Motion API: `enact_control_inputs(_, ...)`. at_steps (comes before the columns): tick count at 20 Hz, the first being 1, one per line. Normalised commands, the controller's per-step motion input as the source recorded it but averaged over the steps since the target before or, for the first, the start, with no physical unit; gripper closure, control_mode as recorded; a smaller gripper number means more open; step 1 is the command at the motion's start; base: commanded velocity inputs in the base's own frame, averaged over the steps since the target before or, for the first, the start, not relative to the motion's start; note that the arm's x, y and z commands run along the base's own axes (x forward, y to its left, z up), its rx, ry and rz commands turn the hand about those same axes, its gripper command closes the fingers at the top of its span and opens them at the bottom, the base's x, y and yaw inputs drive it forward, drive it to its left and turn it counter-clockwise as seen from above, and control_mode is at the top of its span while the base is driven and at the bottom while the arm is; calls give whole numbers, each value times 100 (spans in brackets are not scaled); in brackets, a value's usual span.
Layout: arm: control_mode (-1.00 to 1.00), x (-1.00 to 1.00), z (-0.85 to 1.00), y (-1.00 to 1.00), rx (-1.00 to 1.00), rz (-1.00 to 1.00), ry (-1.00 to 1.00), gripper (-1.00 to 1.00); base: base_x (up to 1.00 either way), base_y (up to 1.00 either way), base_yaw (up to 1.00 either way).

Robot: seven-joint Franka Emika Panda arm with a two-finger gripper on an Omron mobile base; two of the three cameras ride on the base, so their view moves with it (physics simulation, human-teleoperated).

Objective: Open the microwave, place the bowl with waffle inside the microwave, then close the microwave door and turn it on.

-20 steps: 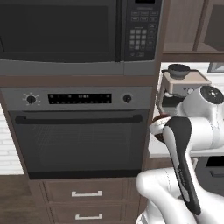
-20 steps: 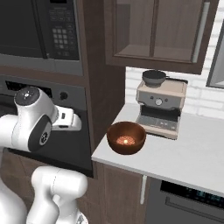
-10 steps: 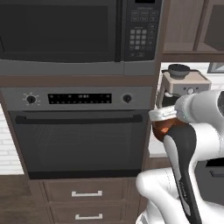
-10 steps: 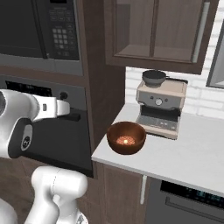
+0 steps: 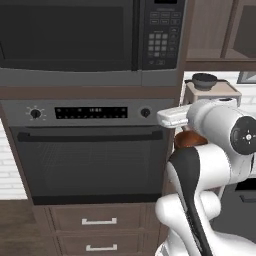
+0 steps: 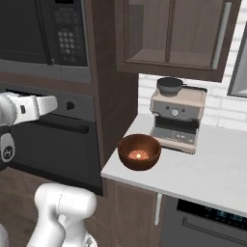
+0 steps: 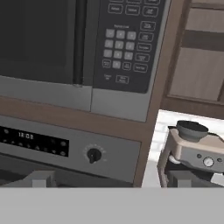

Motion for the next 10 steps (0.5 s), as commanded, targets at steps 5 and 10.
enact_control_inputs(5, -100, 0, 63, 38, 0, -12, -13, -100, 0, 0, 0)
enact_control_inputs(10, -100, -2, 61, 47, 0, -5, -2, -100, 0, 0, 0)
